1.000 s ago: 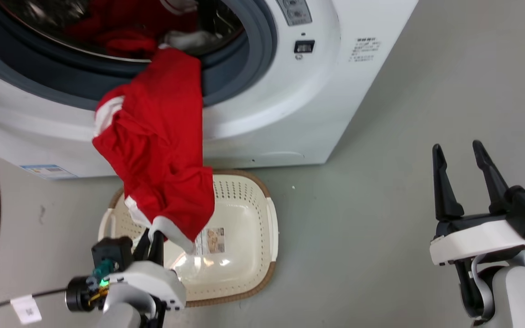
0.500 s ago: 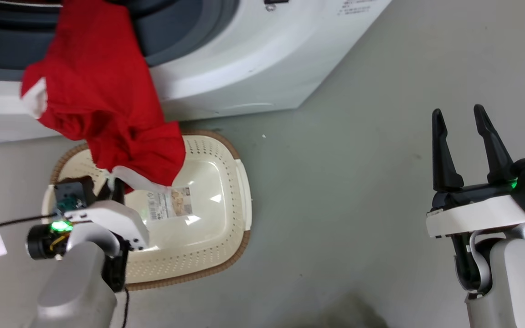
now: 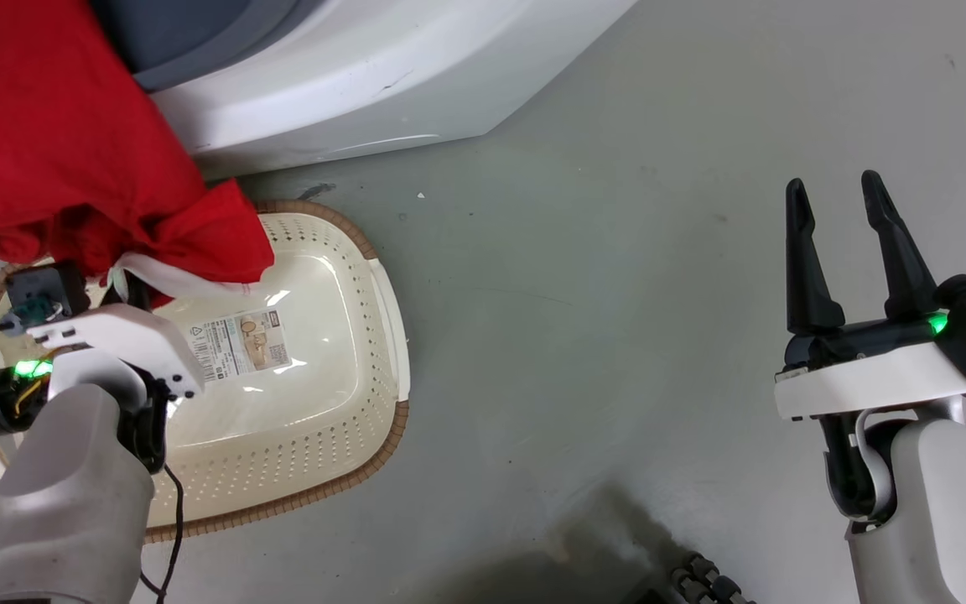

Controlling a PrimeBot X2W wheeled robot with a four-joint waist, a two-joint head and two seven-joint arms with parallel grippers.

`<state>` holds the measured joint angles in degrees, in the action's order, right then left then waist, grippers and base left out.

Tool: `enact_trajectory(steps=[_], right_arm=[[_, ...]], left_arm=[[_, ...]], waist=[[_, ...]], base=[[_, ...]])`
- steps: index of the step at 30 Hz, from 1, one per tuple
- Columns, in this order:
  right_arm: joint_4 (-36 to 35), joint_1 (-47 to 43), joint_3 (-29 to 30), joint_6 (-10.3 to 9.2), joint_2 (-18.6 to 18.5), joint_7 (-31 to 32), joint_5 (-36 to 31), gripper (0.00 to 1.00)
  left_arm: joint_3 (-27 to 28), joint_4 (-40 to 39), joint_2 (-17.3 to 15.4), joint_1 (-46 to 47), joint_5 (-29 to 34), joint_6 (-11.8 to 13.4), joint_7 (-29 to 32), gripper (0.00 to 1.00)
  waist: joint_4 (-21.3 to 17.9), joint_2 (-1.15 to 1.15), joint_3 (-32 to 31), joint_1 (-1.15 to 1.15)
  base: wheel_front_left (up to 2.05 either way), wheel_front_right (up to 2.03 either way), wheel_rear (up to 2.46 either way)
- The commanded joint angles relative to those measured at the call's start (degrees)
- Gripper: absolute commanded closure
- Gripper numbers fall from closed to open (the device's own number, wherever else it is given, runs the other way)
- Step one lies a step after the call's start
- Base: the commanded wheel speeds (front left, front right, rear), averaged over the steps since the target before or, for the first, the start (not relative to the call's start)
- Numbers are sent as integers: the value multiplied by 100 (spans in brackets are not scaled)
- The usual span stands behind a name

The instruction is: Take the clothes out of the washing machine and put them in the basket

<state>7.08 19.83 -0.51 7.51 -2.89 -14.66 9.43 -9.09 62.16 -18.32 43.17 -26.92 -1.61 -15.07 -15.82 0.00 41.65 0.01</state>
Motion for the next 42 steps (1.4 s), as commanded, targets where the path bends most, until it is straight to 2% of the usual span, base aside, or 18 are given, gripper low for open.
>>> enact_trajectory(steps=[1, 2, 11, 17, 22, 29, 35, 42], right_arm=[[36, 94, -19, -4, 3, -43, 48, 0], [57, 114, -27, -4, 2, -45, 59, 0], [157, 86, -20, -4, 1, -52, 55, 0], [185, -59, 6, -4, 0, -51, -42, 0], [234, -217, 55, -4, 1, -52, -179, 0], [244, -380, 81, -4, 0, -16, -229, 0], [222, -468, 58, -4, 1, 17, -169, 0], [302, -571, 39, -4, 0, 4, -69, 0]], left_arm=[[25, 35, -39, 108, 20, -44, -14, 39], [57, 42, -37, 131, 12, -58, -15, 0], [327, -340, 98, -243, 167, -44, -15, 0], [580, -1018, 271, -747, 394, 6, -14, 0], [908, -1897, 475, -1268, 731, 42, -15, 0], [1331, -2895, 679, -1711, 1221, -28, -15, 0], [1326, -2948, 619, -1666, 1547, -215, -15, 0], [1349, -3002, 382, -1235, 1685, -279, -14, 0]], waist=[[-7, 0, 0, -1], [-4, 0, -14, -1], [137, 0, -509, -1], [284, 0, -944, -1], [435, 0, -1309, -1], [554, 0, -1627, -1], [522, 0, -1779, -1], [371, 0, -1908, -1]], base=[[0, 0, 0], [0, 0, 0], [0, 0, 0], [0, 0, 0], [0, 0, 0], [0, 0, 0], [0, 0, 0], [0, 0, 0]])
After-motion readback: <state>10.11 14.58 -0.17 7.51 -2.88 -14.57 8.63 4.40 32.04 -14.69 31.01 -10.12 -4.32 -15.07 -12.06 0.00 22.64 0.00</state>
